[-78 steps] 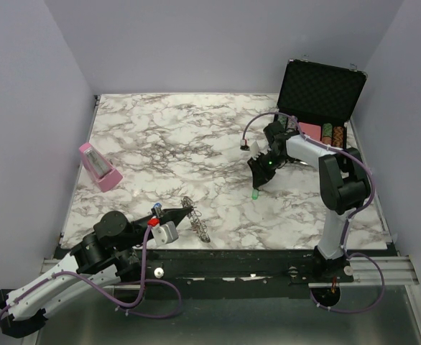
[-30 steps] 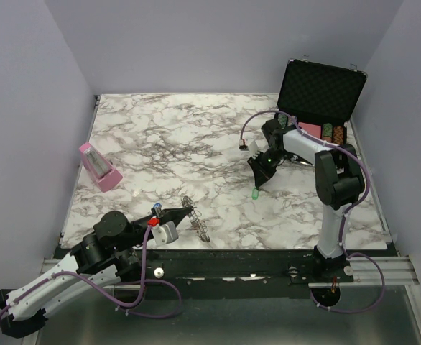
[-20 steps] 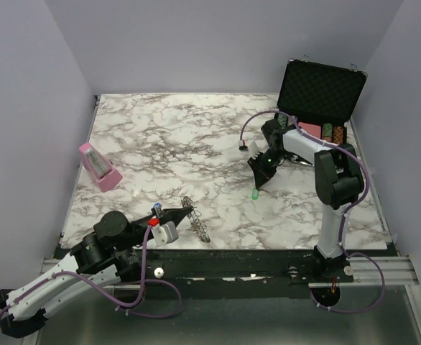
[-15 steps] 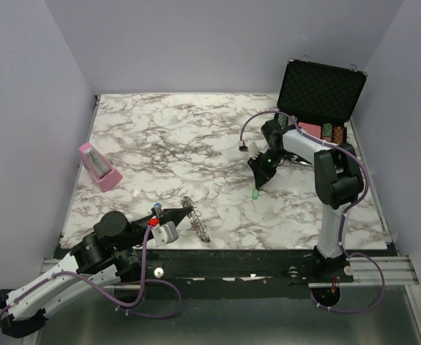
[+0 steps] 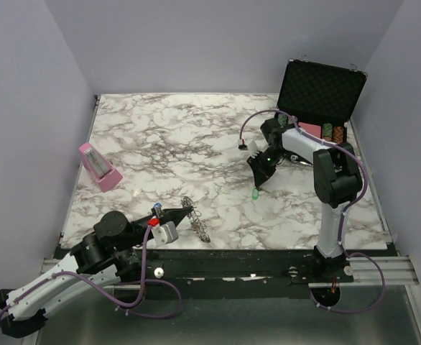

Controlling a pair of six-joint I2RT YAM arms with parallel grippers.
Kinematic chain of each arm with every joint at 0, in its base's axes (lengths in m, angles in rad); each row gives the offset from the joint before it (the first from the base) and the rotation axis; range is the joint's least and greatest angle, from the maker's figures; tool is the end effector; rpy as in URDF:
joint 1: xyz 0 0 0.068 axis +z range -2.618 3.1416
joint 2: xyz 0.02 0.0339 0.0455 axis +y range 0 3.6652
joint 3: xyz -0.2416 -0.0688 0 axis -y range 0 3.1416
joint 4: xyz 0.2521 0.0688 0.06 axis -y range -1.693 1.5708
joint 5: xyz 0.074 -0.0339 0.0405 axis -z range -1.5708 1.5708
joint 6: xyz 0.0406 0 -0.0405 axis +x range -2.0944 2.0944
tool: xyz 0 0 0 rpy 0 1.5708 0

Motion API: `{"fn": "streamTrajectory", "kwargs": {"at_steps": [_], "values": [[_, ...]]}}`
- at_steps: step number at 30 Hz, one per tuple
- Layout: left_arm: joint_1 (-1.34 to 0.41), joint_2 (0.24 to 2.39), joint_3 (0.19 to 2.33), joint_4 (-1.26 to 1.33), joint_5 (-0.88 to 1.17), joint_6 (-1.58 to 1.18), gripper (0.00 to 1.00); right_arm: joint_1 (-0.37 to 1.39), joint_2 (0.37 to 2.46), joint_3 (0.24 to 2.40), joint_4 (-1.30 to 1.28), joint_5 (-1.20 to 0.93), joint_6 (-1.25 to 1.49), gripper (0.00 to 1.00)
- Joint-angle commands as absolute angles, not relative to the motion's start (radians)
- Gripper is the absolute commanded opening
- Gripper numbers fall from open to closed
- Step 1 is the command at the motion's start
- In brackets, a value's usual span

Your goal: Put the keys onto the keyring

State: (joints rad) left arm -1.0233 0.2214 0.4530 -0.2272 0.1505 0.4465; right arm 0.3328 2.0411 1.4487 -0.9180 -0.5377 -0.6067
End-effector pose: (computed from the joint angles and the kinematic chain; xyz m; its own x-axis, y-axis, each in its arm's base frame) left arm 0.0625 -0.1142 0.2833 0.4003 0.1636 -0.9017 0.8308 0.3504 0.4324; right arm 0.3511 0.1434 0.1292 -0.5984 -0.7250 -0.3411 -0.7924 0.4727 0.3856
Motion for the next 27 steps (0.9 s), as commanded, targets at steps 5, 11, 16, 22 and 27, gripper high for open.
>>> {"fn": "streamTrajectory", "kwargs": {"at_steps": [5, 11, 16, 22, 27], "values": [[-1.025, 0.216, 0.472, -0.209, 0.161, 0.457, 0.0, 0.336, 2.068, 1.477, -0.951, -0.545, -0.618, 0.09], [-1.025, 0.216, 0.472, -0.209, 0.16, 0.457, 0.0, 0.337, 2.069, 1.485, -0.968, -0.56, -0.624, 0.0], [-1.025, 0.216, 0.474, -0.21, 0.16, 0.457, 0.0, 0.337, 2.046, 1.49, -0.973, -0.595, -0.634, 0.0], [-1.025, 0.206, 0.469, -0.195, 0.155, 0.451, 0.0, 0.336, 1.902, 1.447, -0.879, -0.65, -0.669, 0.0], [-1.023, 0.173, 0.454, -0.138, 0.156, 0.408, 0.0, 0.334, 1.718, 1.384, -0.775, -0.764, -0.725, 0.0]]}}
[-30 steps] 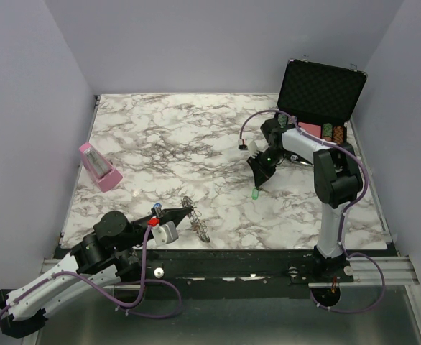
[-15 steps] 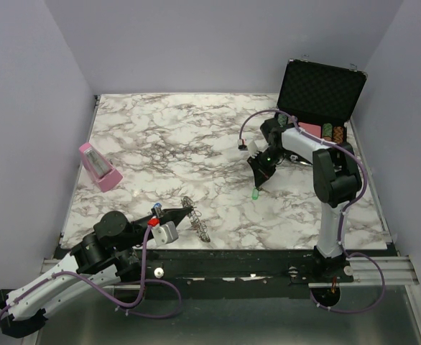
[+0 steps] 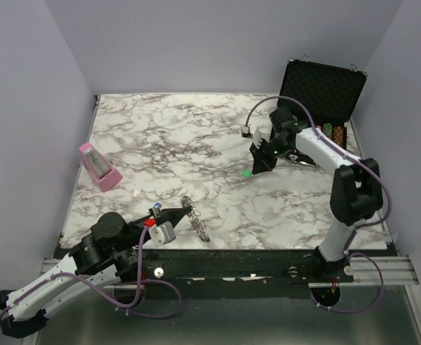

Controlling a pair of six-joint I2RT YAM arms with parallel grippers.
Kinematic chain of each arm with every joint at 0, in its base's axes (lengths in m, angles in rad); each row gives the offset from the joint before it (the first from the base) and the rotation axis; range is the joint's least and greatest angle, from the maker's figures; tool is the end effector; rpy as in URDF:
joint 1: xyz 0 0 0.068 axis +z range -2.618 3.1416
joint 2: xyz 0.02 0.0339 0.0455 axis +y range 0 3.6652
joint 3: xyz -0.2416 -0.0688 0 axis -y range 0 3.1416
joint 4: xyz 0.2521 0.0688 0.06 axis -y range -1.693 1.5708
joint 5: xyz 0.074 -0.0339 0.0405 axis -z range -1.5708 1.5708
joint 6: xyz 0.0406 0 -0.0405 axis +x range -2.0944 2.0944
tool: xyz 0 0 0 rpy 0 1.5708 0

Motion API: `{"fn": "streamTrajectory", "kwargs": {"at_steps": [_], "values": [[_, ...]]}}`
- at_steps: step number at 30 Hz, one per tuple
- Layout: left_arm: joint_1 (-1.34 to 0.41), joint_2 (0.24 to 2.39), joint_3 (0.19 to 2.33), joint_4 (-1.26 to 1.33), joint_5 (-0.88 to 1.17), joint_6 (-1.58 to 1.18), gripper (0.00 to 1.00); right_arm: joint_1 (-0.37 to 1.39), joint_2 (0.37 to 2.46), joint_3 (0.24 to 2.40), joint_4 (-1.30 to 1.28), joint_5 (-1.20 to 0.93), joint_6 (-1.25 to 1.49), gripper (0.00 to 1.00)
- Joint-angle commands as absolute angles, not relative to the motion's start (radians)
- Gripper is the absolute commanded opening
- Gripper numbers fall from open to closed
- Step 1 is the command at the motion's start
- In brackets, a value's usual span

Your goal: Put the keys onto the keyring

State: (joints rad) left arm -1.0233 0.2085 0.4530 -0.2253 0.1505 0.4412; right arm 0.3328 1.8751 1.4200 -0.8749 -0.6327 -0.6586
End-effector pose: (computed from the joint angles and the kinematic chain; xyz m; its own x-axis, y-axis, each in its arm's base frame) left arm 0.0613 -0.1123 0.2849 0.4028 0.1503 -0.9028 0.8296 0.3566 0.4295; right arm 0.3425 0.1438 0.1834 -0.4831 -0.6892 -0.5401 -0.8755 0.3722 0.3082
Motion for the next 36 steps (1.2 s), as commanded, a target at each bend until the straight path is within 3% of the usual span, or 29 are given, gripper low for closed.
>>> {"fn": "streamTrajectory", "kwargs": {"at_steps": [1, 14, 21, 30, 36], "values": [[-1.023, 0.163, 0.45, -0.126, 0.161, 0.391, 0.0, 0.336, 1.683, 1.372, -0.764, -0.793, -0.748, 0.0], [-1.023, 0.123, 0.497, -0.038, 0.181, 0.293, 0.0, 0.336, 1.333, 1.276, -0.782, -1.301, -1.162, 0.0], [-1.023, 0.179, 0.523, -0.048, 0.193, 0.333, 0.0, 0.348, 1.189, 1.204, -0.837, -1.365, -1.426, 0.0], [-1.023, 0.343, 0.549, 0.024, 0.227, 0.432, 0.0, 0.371, 1.169, 1.229, -1.354, -1.376, -2.147, 0.0], [-1.023, 0.411, 0.551, 0.046, 0.238, 0.476, 0.0, 0.374, 1.167, 1.203, -1.42, -1.374, -2.264, 0.0]]}}
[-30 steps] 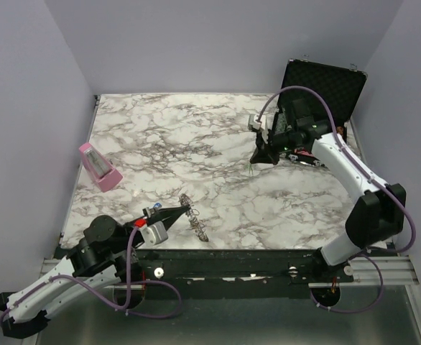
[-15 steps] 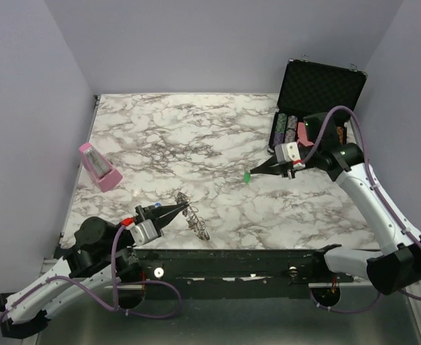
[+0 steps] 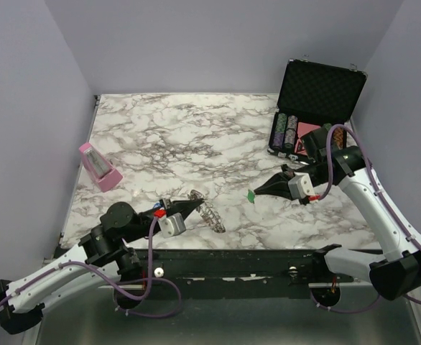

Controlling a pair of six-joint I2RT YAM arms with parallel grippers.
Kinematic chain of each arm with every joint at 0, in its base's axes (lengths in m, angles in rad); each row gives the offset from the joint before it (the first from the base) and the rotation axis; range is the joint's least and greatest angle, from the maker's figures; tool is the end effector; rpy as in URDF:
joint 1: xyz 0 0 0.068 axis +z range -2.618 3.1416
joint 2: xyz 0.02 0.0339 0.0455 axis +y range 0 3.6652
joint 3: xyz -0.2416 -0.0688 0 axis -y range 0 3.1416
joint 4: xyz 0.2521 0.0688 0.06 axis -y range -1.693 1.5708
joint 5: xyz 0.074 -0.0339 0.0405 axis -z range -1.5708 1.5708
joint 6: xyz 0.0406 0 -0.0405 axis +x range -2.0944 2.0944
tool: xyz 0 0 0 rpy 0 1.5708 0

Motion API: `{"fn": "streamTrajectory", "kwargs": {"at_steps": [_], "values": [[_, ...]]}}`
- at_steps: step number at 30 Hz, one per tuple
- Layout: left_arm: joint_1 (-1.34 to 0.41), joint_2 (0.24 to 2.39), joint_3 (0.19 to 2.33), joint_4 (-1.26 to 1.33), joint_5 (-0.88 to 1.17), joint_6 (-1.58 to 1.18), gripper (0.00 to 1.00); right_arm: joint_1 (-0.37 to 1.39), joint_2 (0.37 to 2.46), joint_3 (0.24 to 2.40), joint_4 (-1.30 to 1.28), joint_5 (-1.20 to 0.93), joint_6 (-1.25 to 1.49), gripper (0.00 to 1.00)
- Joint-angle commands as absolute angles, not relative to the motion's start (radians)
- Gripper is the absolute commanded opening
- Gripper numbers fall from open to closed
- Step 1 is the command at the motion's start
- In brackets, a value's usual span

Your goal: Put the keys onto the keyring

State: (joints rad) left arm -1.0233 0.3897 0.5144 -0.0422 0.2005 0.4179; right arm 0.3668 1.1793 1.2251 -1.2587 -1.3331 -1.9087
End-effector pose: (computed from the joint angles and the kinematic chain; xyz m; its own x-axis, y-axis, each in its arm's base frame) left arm 0.0725 -0.1345 0.3056 0.4207 0.0739 -0.9042 0.8417 0.3399 0.4195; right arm 0.1783 0.1108 0.3300 0.6694 0.0192 -0.7427 -0.6915 -0.3493 -0.6323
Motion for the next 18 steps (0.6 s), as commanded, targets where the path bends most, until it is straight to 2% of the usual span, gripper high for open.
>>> {"fn": "streamTrajectory", "kwargs": {"at_steps": [1, 16, 18], "values": [[-1.023, 0.411, 0.548, 0.051, 0.239, 0.477, 0.0, 0.376, 1.166, 1.195, -1.42, -1.373, -2.272, 0.0], [-1.023, 0.489, 0.526, 0.117, 0.262, 0.431, 0.0, 0.385, 1.15, 1.144, -1.42, -1.364, -2.29, 0.0], [-1.022, 0.5, 0.523, 0.13, 0.262, 0.396, 0.0, 0.385, 1.149, 1.157, -1.401, -1.355, -2.187, 0.0]]}}
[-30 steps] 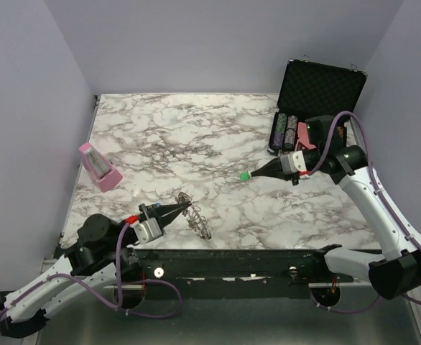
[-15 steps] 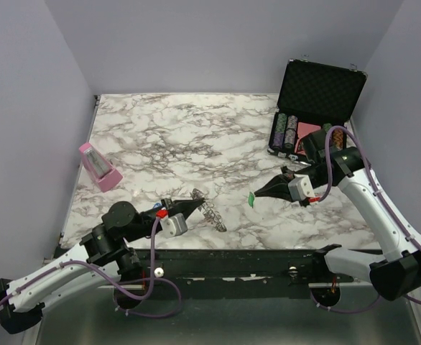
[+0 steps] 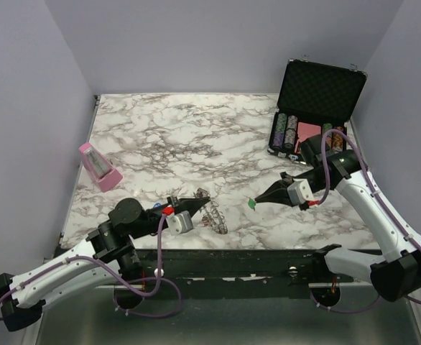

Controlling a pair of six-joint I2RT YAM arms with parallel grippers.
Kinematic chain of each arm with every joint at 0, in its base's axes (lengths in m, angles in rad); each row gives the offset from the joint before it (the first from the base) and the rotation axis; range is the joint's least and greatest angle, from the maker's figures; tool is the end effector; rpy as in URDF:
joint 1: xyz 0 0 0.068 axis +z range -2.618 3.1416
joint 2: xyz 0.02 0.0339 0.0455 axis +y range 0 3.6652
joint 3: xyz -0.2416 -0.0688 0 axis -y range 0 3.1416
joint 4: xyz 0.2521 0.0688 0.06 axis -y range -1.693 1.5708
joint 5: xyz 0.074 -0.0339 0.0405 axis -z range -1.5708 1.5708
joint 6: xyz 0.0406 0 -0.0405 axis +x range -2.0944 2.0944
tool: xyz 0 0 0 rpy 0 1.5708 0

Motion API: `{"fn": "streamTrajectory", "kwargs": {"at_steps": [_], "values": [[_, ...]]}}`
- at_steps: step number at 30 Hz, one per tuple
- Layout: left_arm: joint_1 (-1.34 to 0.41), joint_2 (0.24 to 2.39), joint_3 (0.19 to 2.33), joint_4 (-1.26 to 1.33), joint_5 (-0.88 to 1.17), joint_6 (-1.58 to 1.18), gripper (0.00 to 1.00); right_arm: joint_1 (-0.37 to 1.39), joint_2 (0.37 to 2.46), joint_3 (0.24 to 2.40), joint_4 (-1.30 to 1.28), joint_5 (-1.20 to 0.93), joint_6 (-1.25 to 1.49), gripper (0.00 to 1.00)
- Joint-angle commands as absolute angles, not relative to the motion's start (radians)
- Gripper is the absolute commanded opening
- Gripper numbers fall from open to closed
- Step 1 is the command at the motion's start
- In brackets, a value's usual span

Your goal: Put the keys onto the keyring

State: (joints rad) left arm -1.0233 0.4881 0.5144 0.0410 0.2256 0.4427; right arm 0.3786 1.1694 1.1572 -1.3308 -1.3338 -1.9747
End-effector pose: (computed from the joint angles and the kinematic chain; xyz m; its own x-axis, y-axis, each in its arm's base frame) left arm 0.0809 -0.1502 0.3010 0.4379 0.0838 -0.8951 0.8420 0.3109 0.4410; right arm 0.1687 0.1096 0.3114 0.6231 0.0155 -0.7820 -0.7181 -0.3849 -0.5798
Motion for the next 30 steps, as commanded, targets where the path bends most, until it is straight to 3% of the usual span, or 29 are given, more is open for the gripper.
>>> {"fn": "streamTrajectory", "kwargs": {"at_steps": [1, 3, 5, 6, 8, 13, 21, 30], "values": [[-1.016, 0.512, 0.528, 0.135, 0.262, 0.355, 0.0, 0.385, 1.15, 1.17, -1.363, -1.348, -2.11, 0.0], [-0.993, 0.546, 0.551, 0.127, 0.284, 0.278, 0.0, 0.387, 1.149, 1.21, -1.131, -1.318, -1.556, 0.0], [-0.973, 0.577, 0.551, 0.162, 0.311, 0.2, 0.0, 0.385, 1.135, 1.181, -0.679, -1.216, -0.731, 0.0], [-0.966, 0.587, 0.543, 0.199, 0.325, 0.166, 0.0, 0.387, 1.135, 1.178, -0.605, -1.174, -0.553, 0.0], [-0.96, 0.604, 0.525, 0.251, 0.347, 0.106, 0.0, 0.387, 1.164, 1.253, -0.813, -1.195, -0.692, 0.0], [-0.953, 0.614, 0.503, 0.323, 0.364, 0.005, 0.0, 0.387, 1.163, 1.281, -0.968, -1.135, -0.776, 0.0], [-0.95, 0.578, 0.356, 0.644, 0.385, -0.078, 0.0, 0.393, 1.048, 1.23, -0.973, -1.037, -0.969, 0.0], [-0.95, 0.696, 0.425, 0.647, 0.4, -0.074, 0.0, 0.489, 1.062, 1.126, -0.744, -1.008, -0.72, 0.0]]}}
